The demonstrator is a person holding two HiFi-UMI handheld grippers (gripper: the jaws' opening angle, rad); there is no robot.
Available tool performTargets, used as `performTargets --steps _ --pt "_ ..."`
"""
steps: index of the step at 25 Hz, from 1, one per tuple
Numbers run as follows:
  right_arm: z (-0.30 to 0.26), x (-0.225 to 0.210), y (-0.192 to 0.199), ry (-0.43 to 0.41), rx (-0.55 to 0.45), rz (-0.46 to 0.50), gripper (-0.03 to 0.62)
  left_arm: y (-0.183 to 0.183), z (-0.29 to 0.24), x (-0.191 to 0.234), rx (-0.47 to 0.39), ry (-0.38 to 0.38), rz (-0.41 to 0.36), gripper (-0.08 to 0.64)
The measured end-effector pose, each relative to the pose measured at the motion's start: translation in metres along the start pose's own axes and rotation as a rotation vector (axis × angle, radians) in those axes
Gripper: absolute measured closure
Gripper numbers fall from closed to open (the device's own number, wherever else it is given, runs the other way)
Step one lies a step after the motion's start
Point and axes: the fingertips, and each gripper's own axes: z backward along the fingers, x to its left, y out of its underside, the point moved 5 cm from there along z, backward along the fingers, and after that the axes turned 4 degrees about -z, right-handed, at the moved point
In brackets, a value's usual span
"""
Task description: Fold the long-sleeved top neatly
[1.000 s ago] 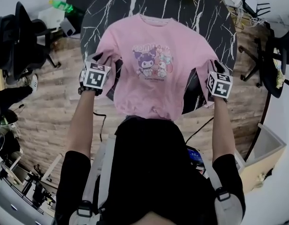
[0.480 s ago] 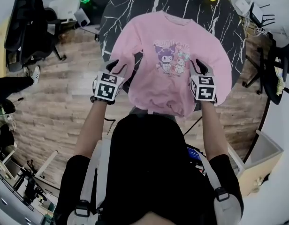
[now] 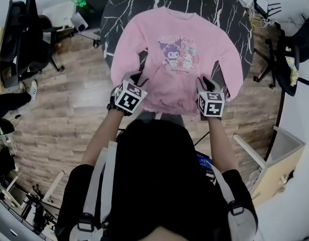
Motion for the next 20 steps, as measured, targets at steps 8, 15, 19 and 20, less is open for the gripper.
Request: performTargets --steps 8,15,19,20 --pt "0.008 -0.014 0.051 0.044 0.034 -0.165 0.485 0.026 -0.007 -0.014 0.084 0.020 -0.087 0.420" --pt "0.015 -0.033 0.060 0.041 0.036 -0.161 0.488 0.041 0.005 -0.006 0.116 -0.009 -0.099 0.423" --pt "0.017 -0.038 0.060 0.055 0.037 -0.141 0.488 0.043 0.007 -0.004 0.119 -0.018 -0.098 0.423" --pt "0.018 -0.036 0.059 0.064 0.032 -0.136 0.485 0.043 0.007 -0.004 0.118 -0.022 -0.096 0.423"
